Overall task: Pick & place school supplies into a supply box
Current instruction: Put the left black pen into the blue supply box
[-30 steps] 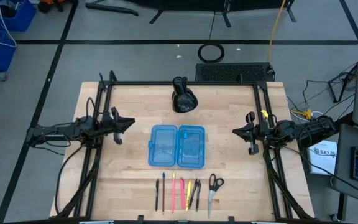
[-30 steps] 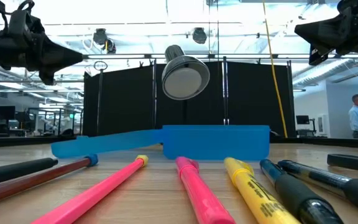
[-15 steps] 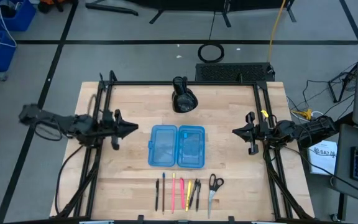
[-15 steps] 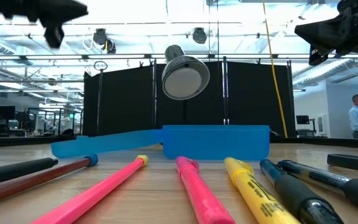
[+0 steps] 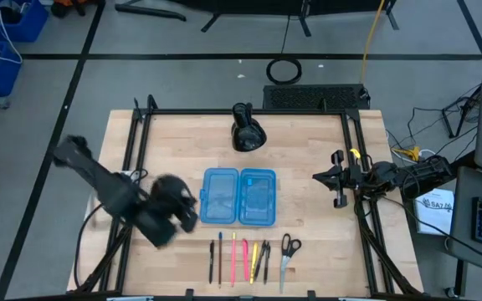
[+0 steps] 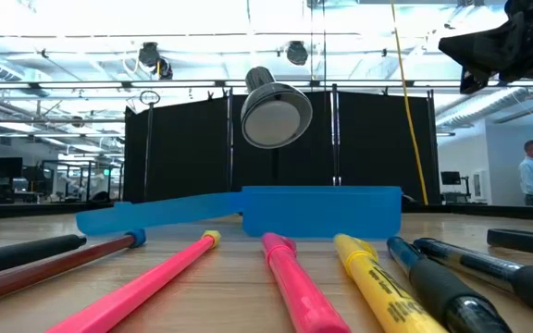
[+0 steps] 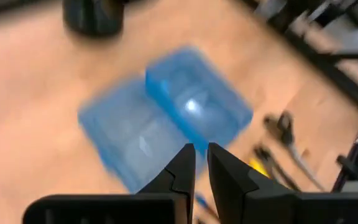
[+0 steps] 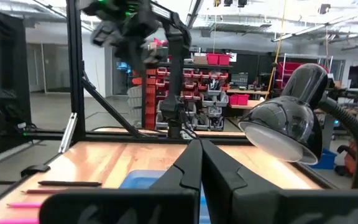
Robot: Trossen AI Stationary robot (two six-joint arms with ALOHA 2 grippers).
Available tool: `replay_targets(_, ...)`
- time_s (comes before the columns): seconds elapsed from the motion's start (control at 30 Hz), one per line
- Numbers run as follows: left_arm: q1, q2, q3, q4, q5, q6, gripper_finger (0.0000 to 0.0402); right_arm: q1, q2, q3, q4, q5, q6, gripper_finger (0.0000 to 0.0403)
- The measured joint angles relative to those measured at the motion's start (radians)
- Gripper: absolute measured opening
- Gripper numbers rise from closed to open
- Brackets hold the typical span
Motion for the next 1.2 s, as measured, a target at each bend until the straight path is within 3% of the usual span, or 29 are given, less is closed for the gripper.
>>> replay_targets(0.3,-0.053,0.414,0.183,-0.021,0.408,-0.502,0.0047,0.0,0.0,0.0,0.002,0.0,-0.031,0.0)
replay_targets(0.5,-0.083,0.615,0.285,0.099,0.56,-0.711,0.0047,0.0,0.0,0.0,0.004,0.0,-0.031,0.0)
replay_targets(0.67,-0.077,0.692,0.359,0.097,0.54,-0.725,0.0047,0.0,0.0,0.0,0.009,0.0,-0.066,0.0)
replay_targets(0.83,-0.046,0.697,0.355,0.097,0.536,-0.626,0.0047,0.0,0.0,0.0,0.034,0.0,-0.079,0.0)
replay_targets(1.03,-0.02,0.697,0.301,0.096,0.64,-0.573,0.0048,0.0,0.0,0.0,0.051,0.0,-0.057,0.0)
replay_targets(1.2,-0.008,0.697,0.287,0.11,0.654,-0.526,0.0098,0.0,0.0,0.0,0.063,0.0,-0.061,0.0)
